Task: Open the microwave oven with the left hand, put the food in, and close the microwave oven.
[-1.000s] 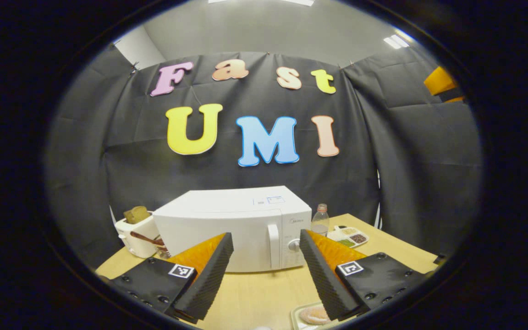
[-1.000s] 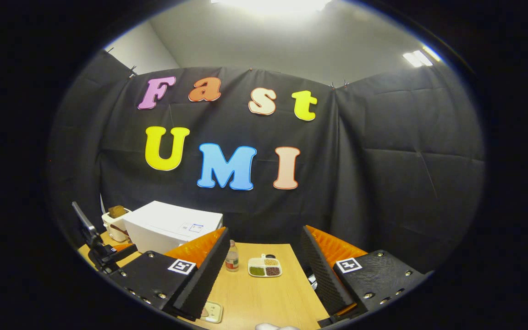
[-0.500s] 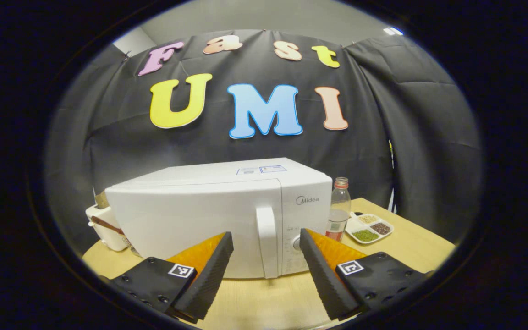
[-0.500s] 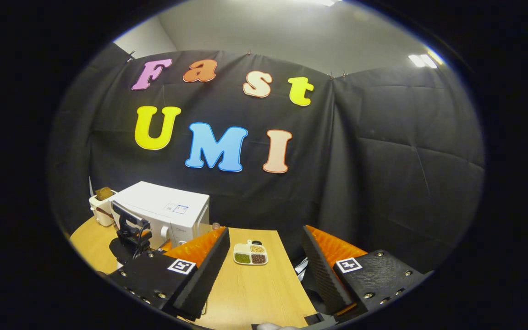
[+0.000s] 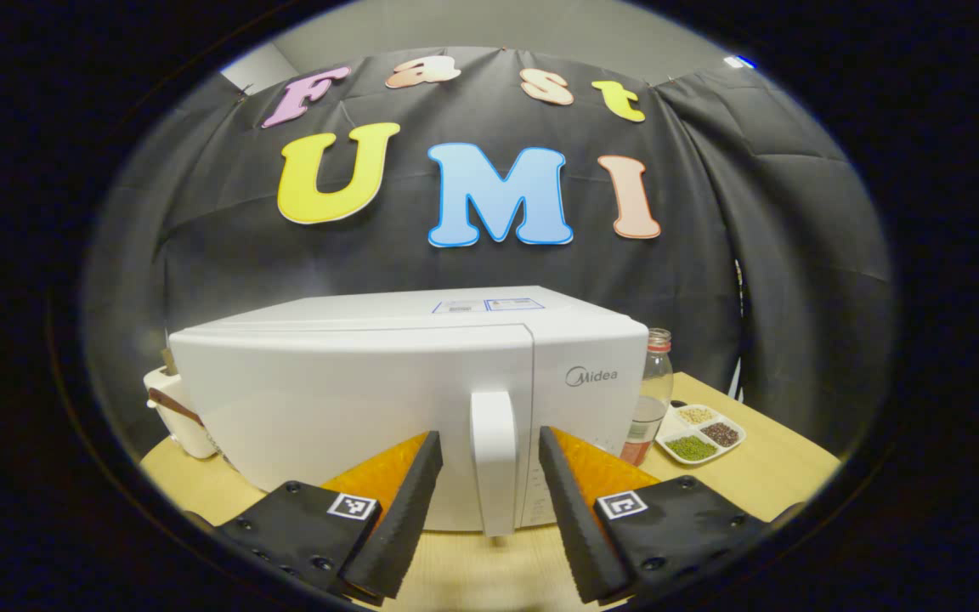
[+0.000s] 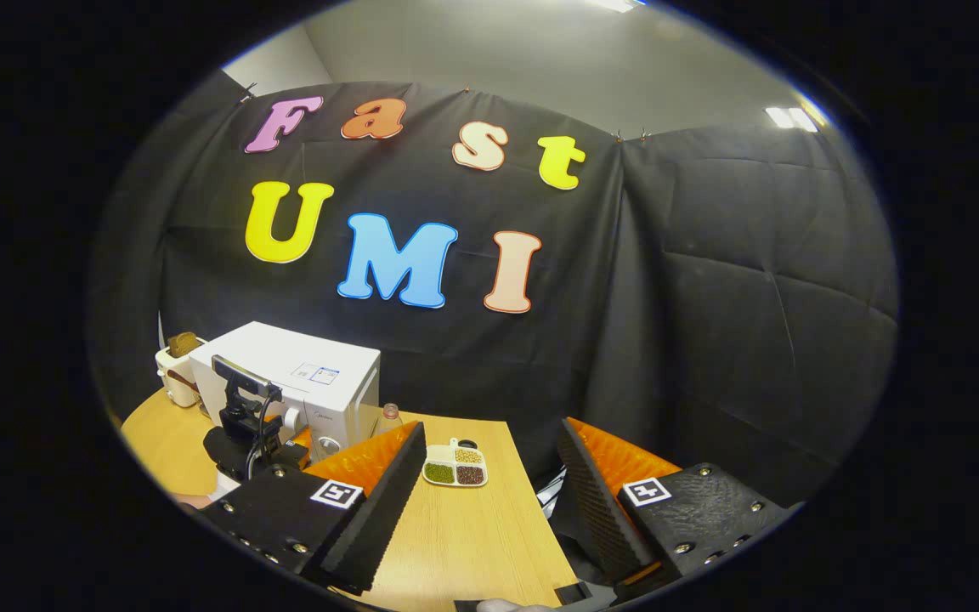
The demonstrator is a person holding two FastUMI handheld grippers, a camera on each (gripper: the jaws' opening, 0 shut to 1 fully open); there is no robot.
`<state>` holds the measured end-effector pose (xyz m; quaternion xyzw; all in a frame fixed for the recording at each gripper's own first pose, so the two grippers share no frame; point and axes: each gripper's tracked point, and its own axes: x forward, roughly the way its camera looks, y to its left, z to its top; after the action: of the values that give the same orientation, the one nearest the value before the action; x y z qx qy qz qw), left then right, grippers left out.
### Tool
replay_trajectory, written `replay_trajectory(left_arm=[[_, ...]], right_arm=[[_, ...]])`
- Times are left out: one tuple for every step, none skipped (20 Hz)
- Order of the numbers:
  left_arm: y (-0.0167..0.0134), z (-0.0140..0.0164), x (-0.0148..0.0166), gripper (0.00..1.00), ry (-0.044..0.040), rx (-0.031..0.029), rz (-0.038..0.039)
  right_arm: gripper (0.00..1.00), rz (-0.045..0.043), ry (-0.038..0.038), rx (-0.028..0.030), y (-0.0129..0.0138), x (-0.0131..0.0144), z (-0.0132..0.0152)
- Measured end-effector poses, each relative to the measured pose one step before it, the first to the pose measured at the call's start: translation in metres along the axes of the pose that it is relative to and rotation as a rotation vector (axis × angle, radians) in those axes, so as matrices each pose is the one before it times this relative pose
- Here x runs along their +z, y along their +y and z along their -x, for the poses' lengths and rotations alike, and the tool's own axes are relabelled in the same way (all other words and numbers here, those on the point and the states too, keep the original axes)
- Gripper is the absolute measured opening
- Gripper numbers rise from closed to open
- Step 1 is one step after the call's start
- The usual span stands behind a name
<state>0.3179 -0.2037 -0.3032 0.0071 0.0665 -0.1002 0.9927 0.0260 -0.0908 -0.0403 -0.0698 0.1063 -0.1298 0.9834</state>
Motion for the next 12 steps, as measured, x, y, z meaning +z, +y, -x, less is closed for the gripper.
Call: replay_trajectory(left_arm=[[0.00169,-0.00002,-0.00070,0.66,0.00194,0.00584,-0.00582],[-0.00075,-0.00135,-0.00030,0.55,0.00171,0.00126,-0.00452],[-0.00246,-0.00078,-0.00067,0.49,0.00205,-0.00989,-0.00008],[-0.00178,-0.00113,0.00018,0.42,0.00426,-0.00494,0.00376],[0.00004,0.00147,0.00012,0.41,-0.00113,0.00412,0.00982],[0.00202,-0.00128,-0.00153,0.34,0.00607,0.00085,0.01853],[-0.00019,0.00012,0.00039,0.33,0.00222,-0.00305,0.01190],[-0.00058,0.00033,-0.00096,0.33,0.00281,-0.00497,0.00723],[-0.00031,0.00018,0.00071,0.33,-0.00038,-0.00379,0.00107],[0.00094,0.00066,0.00032,0.30,-0.00050,-0.00031,0.00156],[0.00092,0.00064,0.00024,0.28,0.00056,0.00247,0.00126],[-0.00006,-0.00046,-0.00044,0.26,-0.00150,0.00345,0.00180]], right_arm=[[0.95,0.00514,0.00422,-0.00055,-0.00058,-0.00188,-0.00302],[0.95,0.00144,0.00271,0.00447,0.00126,-0.00017,-0.00133],[0.95,-0.00189,0.00043,0.00561,0.00131,0.00003,-0.00120],[0.95,0.00058,0.00009,0.00109,0.00027,0.00037,-0.00006],[0.96,0.00038,0.00033,-0.00093,-0.00083,-0.00073,-0.00101],[0.96,0.00193,0.00017,-0.00004,-0.00028,0.00027,-0.00077],[0.96,0.00387,0.00047,-0.00306,-0.00109,-0.00183,0.00009],[0.96,0.00769,-0.00006,-0.00460,-0.00112,0.00016,-0.00012],[0.96,0.00916,-0.00357,-0.00340,-0.00053,-0.00029,0.00065],[0.96,0.00594,-0.00080,-0.00445,-0.00022,-0.00036,0.00040],[0.96,-0.00096,0.00393,0.00316,0.00112,-0.00177,-0.00076],[0.96,-0.00637,0.00661,0.00700,0.00252,-0.00062,-0.00002]])
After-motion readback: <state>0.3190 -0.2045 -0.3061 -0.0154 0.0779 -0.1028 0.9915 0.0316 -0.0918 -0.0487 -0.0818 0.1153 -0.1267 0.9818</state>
